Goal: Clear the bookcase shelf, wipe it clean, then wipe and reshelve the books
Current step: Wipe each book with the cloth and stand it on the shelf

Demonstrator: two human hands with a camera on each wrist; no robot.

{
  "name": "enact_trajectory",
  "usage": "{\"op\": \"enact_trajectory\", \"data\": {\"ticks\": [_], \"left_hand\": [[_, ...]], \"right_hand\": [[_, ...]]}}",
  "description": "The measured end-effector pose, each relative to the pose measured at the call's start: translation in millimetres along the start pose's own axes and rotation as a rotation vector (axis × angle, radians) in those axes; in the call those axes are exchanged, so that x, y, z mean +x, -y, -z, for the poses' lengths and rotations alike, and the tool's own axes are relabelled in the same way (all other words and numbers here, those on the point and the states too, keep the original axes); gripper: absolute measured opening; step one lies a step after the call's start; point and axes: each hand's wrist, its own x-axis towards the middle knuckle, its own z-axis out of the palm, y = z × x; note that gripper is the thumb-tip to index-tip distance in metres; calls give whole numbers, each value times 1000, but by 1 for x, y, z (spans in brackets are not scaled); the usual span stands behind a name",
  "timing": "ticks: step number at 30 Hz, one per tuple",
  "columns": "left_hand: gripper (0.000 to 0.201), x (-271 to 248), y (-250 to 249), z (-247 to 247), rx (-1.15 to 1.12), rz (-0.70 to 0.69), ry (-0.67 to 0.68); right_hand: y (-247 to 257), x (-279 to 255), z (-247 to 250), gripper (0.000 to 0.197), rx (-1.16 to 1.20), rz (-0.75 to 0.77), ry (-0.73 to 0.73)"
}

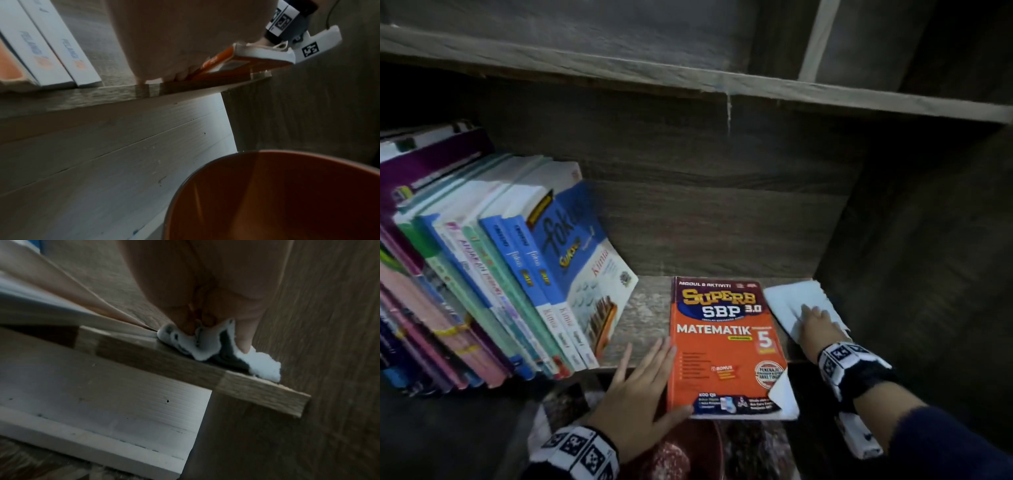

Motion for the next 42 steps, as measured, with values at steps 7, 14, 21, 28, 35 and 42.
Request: {"op": "enact_trajectory", "data": {"ticks": [7,14,21,28,35,42], "left_hand": [[107,2,-4,5,12,21,53],[115,3,-7,12,-184,52,80],[118,5,-5,12,-178,90,143],[108,4,4,14,-209,17,180],[103,4,1,9,-187,17,144],[63,13,-4,-4,-283,169,-154]], "right_hand": [[-6,-8,48,45,367,-100,-90],[36,-50,79,46,223,292,96],[73,-15,18,65,-108,443,230],[108,34,26,64,-206,425,227],[130,15,26,58,-188,504,260],[108,-38,21,58,-172,576,236]]}}
